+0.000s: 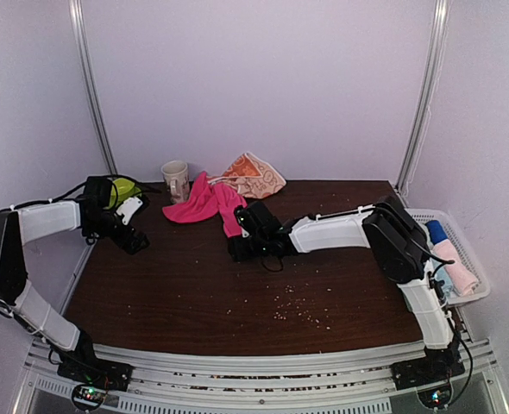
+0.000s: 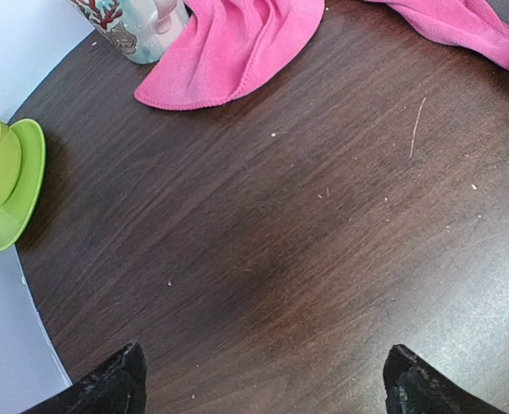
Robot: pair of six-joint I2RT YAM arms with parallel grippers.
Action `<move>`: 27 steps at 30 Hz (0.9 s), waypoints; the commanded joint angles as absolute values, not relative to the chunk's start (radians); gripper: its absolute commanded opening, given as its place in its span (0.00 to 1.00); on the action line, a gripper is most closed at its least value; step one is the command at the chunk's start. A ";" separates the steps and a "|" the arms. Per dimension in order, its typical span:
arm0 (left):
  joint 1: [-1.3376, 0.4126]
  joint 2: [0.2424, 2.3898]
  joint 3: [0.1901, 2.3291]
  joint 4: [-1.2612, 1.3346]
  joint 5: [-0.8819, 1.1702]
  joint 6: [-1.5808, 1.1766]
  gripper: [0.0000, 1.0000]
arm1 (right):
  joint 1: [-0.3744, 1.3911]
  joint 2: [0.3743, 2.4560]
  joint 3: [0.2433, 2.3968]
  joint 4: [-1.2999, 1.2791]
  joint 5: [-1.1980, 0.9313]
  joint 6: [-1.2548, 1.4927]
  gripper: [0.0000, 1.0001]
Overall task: Roll the towels
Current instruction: Pick up the towel from the center of the board.
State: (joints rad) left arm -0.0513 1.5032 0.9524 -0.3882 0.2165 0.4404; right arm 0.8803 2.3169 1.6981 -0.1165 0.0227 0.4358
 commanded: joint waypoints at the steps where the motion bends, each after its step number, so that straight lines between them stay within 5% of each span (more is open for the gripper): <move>1: -0.046 1.482 0.934 -0.332 0.218 0.439 0.98 | 0.888 2.353 1.731 -0.076 -0.026 0.494 0.61; 8: -0.046 1.472 0.928 -0.322 0.226 0.433 0.98 | 0.890 2.390 1.760 -0.071 -0.013 0.506 0.44; 12: -0.046 1.477 0.927 -0.319 0.229 0.433 0.98 | 0.891 2.386 1.782 -0.106 0.054 0.486 0.00; 17: -0.045 1.483 0.929 -0.315 0.224 0.441 0.98 | 0.922 2.225 1.777 -0.239 0.189 0.333 0.00; 27: -0.046 1.518 0.980 -0.346 0.255 0.458 0.98 | 0.943 1.591 1.292 -0.428 0.413 0.210 0.00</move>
State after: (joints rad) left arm -0.0513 1.4986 0.9379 -0.3622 0.2253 0.4446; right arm 0.9386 1.7462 1.4368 -0.2955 0.2672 0.2665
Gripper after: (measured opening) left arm 0.978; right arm 0.010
